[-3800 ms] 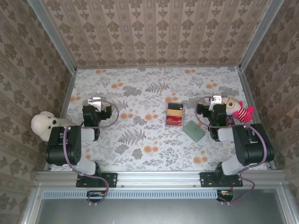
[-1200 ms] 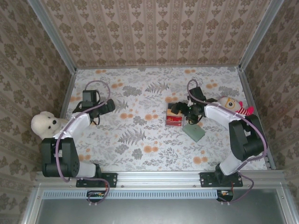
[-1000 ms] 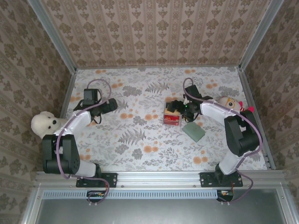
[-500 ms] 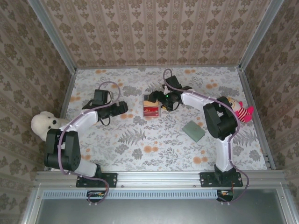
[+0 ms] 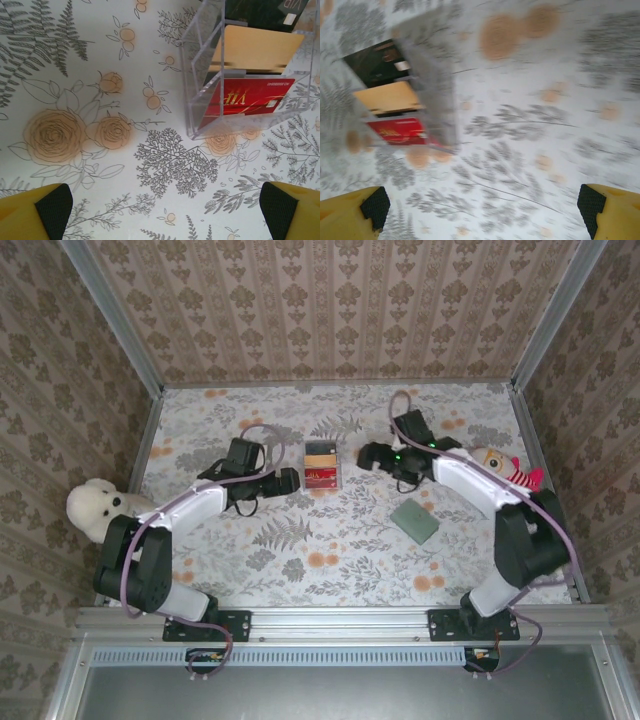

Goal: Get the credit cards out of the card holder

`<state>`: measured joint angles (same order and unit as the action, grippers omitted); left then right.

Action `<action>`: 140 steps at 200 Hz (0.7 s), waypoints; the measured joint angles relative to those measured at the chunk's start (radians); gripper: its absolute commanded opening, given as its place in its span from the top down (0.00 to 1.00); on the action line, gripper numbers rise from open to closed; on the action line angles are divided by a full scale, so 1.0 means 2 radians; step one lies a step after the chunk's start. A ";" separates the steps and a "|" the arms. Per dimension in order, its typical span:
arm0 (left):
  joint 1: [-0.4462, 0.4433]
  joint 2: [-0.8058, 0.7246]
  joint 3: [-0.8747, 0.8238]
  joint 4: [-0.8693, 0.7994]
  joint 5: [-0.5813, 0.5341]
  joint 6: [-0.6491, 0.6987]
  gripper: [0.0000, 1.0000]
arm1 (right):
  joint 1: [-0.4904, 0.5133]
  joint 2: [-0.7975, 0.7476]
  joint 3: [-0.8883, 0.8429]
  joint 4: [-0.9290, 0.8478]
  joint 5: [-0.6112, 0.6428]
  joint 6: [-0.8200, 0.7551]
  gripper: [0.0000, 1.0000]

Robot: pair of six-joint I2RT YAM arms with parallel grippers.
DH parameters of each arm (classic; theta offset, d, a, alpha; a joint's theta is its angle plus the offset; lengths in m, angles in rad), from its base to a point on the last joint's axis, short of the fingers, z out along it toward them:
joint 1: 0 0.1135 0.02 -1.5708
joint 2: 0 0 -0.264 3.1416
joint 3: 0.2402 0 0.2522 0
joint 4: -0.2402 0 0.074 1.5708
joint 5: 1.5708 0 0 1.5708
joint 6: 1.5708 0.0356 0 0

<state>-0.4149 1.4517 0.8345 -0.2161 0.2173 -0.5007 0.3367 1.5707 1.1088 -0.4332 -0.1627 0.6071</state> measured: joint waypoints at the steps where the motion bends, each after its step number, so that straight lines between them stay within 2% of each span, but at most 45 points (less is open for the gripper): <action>1: 0.000 0.000 -0.001 0.001 0.000 -0.001 0.00 | -0.002 -0.004 -0.004 -0.002 0.002 -0.001 0.00; 19: -0.001 -0.001 -0.009 0.019 0.011 -0.009 0.00 | -0.029 -0.039 -0.047 -0.022 0.025 -0.005 0.00; 49: -0.006 -0.001 -0.010 0.042 0.027 -0.012 0.00 | -0.059 -0.046 -0.091 -0.054 0.049 -0.014 0.00; 108: -0.014 0.010 -0.004 0.047 0.041 -0.011 0.00 | -0.061 -0.037 -0.109 -0.073 0.084 -0.018 0.04; 140: -0.015 0.020 0.010 0.047 0.047 -0.009 0.00 | -0.046 -0.032 -0.124 -0.072 0.084 -0.017 0.04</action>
<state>-0.4446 1.4925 0.8547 -0.1211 0.3115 -0.5194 0.2455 1.5066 0.8600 -0.5762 0.0051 0.5739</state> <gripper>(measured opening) 0.999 0.962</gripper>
